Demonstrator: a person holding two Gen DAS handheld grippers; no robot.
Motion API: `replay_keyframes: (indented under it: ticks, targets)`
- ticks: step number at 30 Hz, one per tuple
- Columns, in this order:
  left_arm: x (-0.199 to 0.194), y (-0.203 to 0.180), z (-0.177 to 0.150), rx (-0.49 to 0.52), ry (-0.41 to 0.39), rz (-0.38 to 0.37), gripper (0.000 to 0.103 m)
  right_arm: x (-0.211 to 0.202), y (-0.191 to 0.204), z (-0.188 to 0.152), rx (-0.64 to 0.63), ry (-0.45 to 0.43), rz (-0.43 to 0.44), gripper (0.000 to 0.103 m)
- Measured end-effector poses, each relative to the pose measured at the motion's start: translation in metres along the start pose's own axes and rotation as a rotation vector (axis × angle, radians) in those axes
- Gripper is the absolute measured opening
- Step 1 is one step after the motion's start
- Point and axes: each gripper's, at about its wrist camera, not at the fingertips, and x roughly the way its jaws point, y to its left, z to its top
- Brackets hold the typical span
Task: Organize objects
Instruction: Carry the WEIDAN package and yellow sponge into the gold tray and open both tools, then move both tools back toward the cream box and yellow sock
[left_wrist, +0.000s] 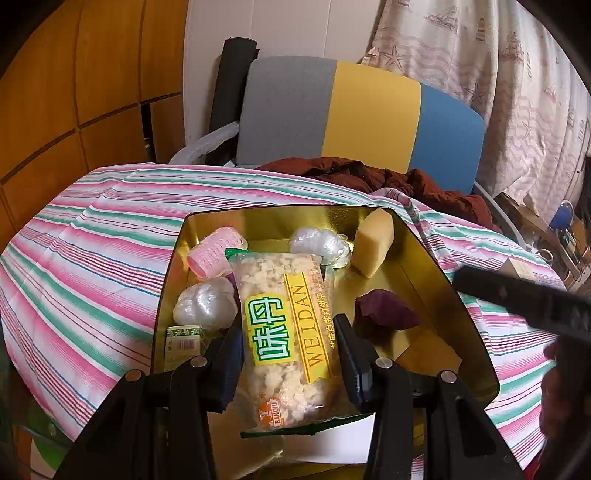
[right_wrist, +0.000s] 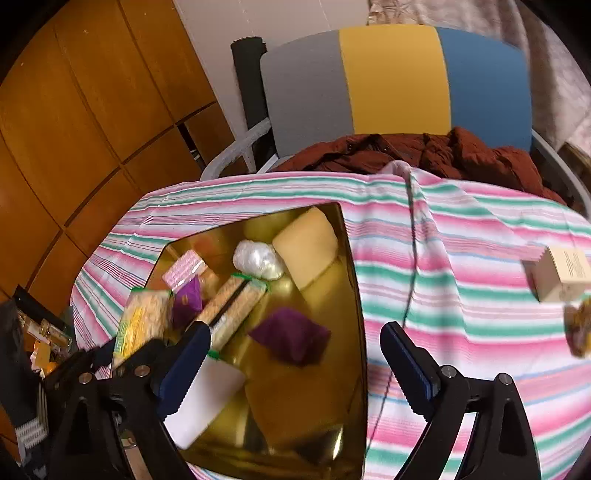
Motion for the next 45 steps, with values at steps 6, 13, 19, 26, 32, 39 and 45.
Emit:
replay_keyframes:
  ticks: [6,13,19,26,32,39,45]
  targets:
    - [0.001,-0.007,0.003,0.016,-0.005,0.005,0.046,-0.014,-0.005,-0.015,-0.001,-0.023,-0.050,0.099]
    - [-0.001,-0.015,0.009,0.039,-0.023,0.011,0.046,-0.022,-0.010,-0.024,0.008,-0.029,-0.070,0.099]
    - [-0.001,-0.019,0.010,0.046,-0.022,0.004,0.046,-0.026,-0.013,-0.029,0.020,-0.034,-0.077,0.099]
    - [0.007,-0.017,0.005,0.045,0.024,-0.005,0.051,-0.028,-0.013,-0.031,0.021,-0.037,-0.080,0.100]
    - [0.004,-0.004,-0.005,-0.013,0.035,-0.021,0.057,-0.030,-0.009,-0.033,0.012,-0.041,-0.076,0.101]
    - [-0.003,0.012,-0.012,-0.060,0.035,-0.012,0.057,-0.030,-0.005,-0.037,0.011,-0.038,-0.070,0.101]
    - [-0.012,0.008,-0.015,-0.023,0.024,0.016,0.057,-0.031,-0.005,-0.039,0.012,-0.039,-0.073,0.101]
